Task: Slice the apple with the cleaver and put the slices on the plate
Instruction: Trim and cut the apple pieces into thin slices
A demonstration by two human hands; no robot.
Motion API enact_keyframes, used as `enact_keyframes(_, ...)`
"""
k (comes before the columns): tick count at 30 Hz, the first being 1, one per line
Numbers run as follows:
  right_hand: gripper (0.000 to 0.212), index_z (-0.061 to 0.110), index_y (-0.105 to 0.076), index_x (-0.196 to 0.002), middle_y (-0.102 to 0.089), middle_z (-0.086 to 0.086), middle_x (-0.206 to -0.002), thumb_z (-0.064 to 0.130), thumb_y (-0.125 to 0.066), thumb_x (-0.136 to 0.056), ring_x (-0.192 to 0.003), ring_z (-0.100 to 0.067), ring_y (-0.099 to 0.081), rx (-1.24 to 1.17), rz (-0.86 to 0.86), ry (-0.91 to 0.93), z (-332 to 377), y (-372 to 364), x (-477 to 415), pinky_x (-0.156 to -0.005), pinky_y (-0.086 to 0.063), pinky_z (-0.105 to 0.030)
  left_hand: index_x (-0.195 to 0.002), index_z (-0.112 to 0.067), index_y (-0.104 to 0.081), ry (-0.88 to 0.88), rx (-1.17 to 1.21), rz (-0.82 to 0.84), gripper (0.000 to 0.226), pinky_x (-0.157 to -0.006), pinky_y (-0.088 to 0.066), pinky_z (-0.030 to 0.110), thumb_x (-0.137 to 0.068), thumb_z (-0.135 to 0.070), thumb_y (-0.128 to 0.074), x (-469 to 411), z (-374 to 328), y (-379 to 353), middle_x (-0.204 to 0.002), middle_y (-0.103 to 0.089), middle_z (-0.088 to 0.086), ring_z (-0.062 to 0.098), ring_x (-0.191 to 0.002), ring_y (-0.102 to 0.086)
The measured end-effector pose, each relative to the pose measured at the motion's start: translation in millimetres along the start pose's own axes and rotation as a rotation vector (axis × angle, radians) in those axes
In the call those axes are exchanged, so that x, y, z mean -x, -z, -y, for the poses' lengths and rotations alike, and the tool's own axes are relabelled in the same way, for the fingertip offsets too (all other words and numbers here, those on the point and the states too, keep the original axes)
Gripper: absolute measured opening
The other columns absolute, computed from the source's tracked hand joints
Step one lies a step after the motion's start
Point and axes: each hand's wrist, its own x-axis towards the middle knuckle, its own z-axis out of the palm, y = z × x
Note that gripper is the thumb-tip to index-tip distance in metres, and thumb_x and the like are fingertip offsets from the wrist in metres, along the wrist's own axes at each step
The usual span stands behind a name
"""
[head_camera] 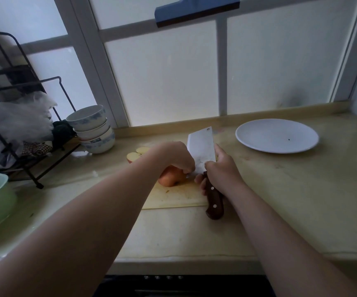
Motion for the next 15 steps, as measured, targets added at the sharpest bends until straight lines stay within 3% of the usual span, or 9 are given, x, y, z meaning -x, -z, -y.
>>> enact_keyframes(5,0.082,0.026,-0.034,-0.161,-0.068,-0.021,-0.072,-0.006,-0.029,-0.085,-0.039,-0.021,-0.053,-0.012,-0.007,-0.016,1.1,0.0,1.7,-0.040,-0.048,-0.029,-0.103,-0.008,-0.048,0.019,0.036,-0.002,0.023,-0.080,-0.057,0.038,-0.087,-0.017,-0.062,-4.0,2.8,-1.0,-0.083,-0.050,0.009,0.026,-0.064,-0.056)
enact_keyframes(9,0.082,0.025,-0.036,-0.159,-0.066,-0.021,-0.081,-0.009,-0.026,-0.086,-0.037,-0.017,-0.050,-0.075,-0.007,-0.039,4.5,0.7,4.7,-0.038,-0.046,-0.027,-0.084,-0.011,-0.048,0.031,0.047,-0.004,0.016,-0.082,-0.059,0.038,-0.086,-0.018,-0.063,-4.9,4.7,-0.9,-0.083,-0.055,0.010,0.027,-0.062,-0.059)
enact_keyframes(15,0.079,0.028,-0.037,-0.158,-0.068,-0.021,-0.075,-0.007,-0.028,-0.087,-0.038,-0.017,-0.051,-0.038,-0.014,-0.028,3.0,-0.2,4.0,-0.040,-0.048,-0.029,-0.089,-0.010,-0.049,0.011,0.063,0.000,0.016,-0.077,-0.057,0.037,-0.085,-0.016,-0.063,-5.7,5.5,-1.9,-0.086,-0.053,0.009,0.026,-0.066,-0.057)
